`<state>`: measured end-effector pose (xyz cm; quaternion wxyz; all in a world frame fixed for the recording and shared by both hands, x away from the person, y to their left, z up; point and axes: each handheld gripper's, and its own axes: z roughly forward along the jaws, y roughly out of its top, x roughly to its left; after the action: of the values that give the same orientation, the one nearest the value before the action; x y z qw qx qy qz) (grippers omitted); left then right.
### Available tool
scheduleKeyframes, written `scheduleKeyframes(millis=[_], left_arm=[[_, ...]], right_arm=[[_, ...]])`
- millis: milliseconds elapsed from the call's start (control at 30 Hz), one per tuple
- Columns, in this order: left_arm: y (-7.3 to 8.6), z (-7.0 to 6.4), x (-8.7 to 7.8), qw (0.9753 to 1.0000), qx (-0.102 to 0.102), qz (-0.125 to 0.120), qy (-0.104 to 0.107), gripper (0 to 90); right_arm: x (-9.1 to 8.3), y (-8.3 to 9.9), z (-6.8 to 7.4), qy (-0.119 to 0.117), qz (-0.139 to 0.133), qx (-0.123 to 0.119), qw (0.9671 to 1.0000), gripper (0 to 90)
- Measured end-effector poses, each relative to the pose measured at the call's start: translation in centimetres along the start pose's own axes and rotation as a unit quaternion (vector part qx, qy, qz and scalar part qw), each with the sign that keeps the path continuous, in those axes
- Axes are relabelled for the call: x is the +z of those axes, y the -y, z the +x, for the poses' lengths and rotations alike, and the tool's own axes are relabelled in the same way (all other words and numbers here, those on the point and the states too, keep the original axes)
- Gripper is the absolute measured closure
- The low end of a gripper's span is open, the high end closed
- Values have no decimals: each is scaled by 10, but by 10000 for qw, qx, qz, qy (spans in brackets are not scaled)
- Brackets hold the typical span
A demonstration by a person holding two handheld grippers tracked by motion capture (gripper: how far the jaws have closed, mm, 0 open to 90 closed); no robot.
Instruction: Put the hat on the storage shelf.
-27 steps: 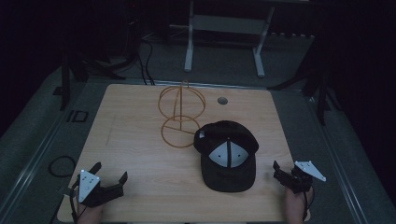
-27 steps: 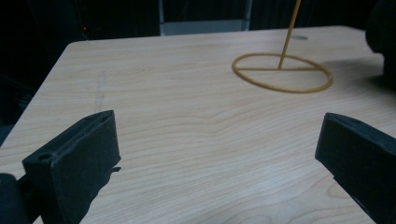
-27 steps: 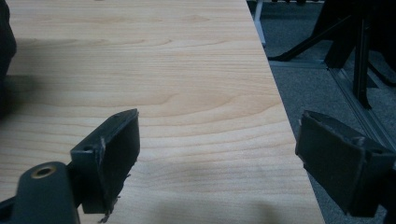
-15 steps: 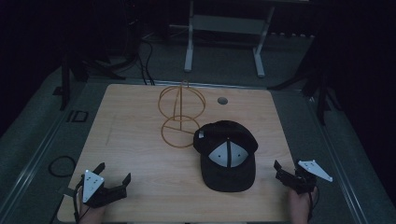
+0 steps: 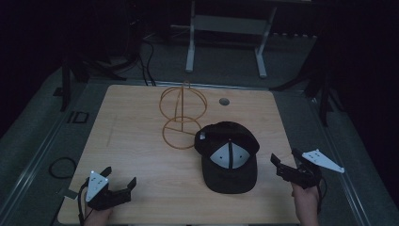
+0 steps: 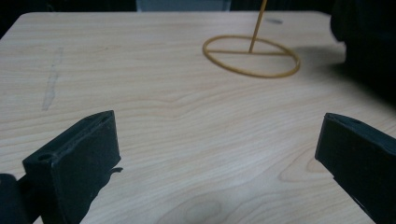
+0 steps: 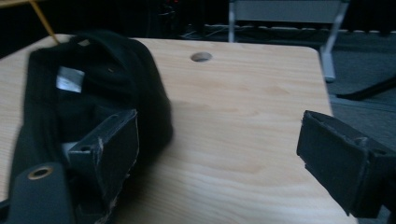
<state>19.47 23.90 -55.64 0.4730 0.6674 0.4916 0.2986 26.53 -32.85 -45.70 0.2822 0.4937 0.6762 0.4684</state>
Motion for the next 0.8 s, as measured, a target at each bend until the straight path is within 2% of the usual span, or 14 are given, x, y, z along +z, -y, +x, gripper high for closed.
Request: scheduleKeyframes(millis=[67,167,300,400,467,533,600,667,700,733,800], left_arm=[[0,-2,-1,9999,60,9,82,2],[-1,-5,-2,9998,147,-11,129,2],[-1,-6,-1,9997,197,15,165,2],[-1,-6,-1,9996,208,26,198,2],[-1,-6,0,9996,208,24,189,3],[-1,-7,0,9996,200,27,198,2],[-1,-6,0,9995,205,25,232,3],[-1,-6,0,9995,212,21,226,3],[-1,-6,0,9995,215,30,232,2],[-1,-6,0,9995,211,23,226,3],[-1,-5,0,9995,207,33,241,3]], right_arm=[[3,-8,5,-112,30,-57,9999,113],[10,-17,12,-489,-27,-78,9988,113],[22,-22,21,-534,144,-307,9980,128],[39,-26,29,-724,332,-404,9960,137],[48,-27,33,-764,424,-415,9953,161],[59,-28,38,-691,525,-522,9949,196],[70,-28,42,-649,636,-525,9945,220],[82,-28,47,-504,728,-567,9945,299],[86,-27,48,-486,753,-610,9941,309],[91,-26,50,-334,802,-645,9941,340],[97,-25,52,-236,892,-652,9936,399]])
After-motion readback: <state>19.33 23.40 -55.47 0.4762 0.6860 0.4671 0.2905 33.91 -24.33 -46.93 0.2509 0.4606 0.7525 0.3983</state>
